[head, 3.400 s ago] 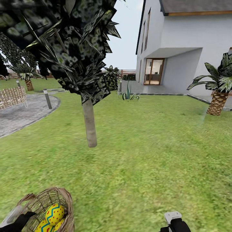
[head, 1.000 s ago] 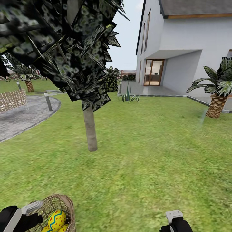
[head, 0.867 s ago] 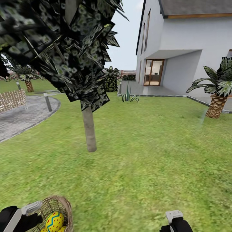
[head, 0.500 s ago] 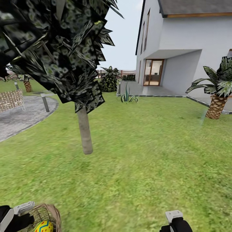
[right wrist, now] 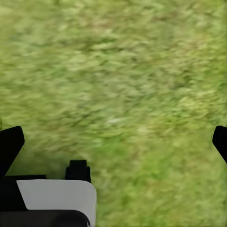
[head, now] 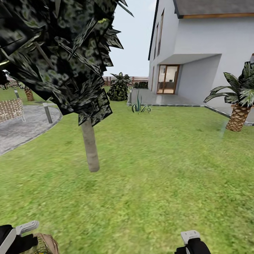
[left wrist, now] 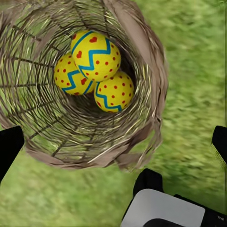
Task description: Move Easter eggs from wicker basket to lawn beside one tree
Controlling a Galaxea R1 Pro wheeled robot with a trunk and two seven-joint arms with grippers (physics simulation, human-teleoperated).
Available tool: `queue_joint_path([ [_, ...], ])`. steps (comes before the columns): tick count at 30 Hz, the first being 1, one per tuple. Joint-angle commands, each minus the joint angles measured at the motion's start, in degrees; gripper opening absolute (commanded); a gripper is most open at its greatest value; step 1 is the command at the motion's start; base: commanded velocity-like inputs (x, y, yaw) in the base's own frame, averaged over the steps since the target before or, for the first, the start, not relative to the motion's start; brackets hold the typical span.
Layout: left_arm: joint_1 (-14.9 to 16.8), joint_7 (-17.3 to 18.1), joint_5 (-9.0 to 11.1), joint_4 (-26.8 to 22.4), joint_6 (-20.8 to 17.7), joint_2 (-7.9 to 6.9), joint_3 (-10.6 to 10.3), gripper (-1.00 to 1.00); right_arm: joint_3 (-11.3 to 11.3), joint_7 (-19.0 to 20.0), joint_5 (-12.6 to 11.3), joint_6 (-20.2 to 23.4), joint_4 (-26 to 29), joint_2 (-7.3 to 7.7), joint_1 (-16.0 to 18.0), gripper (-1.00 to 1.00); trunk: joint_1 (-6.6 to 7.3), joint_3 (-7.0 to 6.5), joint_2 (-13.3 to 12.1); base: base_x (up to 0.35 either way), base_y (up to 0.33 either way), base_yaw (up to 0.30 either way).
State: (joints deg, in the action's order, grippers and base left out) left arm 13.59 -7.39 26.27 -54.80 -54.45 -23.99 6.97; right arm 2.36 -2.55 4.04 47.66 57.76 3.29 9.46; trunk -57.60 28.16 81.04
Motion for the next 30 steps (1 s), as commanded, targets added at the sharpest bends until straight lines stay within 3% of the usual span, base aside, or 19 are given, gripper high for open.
queue_joint_path([
  [1,0.0,-0.5,0.6,-0.1,-0.2,0.00,0.0,1.00,0.2,0.0,0.4,0.3,0.1,0.05,0.0,1.00,-0.03,0.06,0.0,0.316,0.113,0.000],
  [6,0.0,-0.7,0.5,0.0,-0.2,-0.33,-0.1,1.00,0.2,0.0,0.4,0.3,0.1,-0.01,0.0,1.00,-0.03,0.06,0.0,0.220,0.074,0.000],
  [8,0.0,-0.7,0.5,0.0,-0.1,-2.35,-0.2,1.00,0.2,-0.1,0.4,0.3,0.1,-0.11,0.0,1.00,-0.03,0.06,0.0,0.035,0.011,0.000],
  [11,0.0,-0.6,0.5,0.0,-0.1,-3.10,-0.4,1.00,0.2,-0.1,0.4,0.3,0.1,-0.13,0.0,1.00,-0.03,0.06,0.0,0.015,0.005,0.000],
  [30,0.0,-0.5,0.8,0.0,-0.1,-3.26,0.0,1.00,0.2,-0.1,0.4,0.2,0.1,-0.12,0.0,1.00,-0.47,0.42,0.8,0.001,0.000,0.000],
])
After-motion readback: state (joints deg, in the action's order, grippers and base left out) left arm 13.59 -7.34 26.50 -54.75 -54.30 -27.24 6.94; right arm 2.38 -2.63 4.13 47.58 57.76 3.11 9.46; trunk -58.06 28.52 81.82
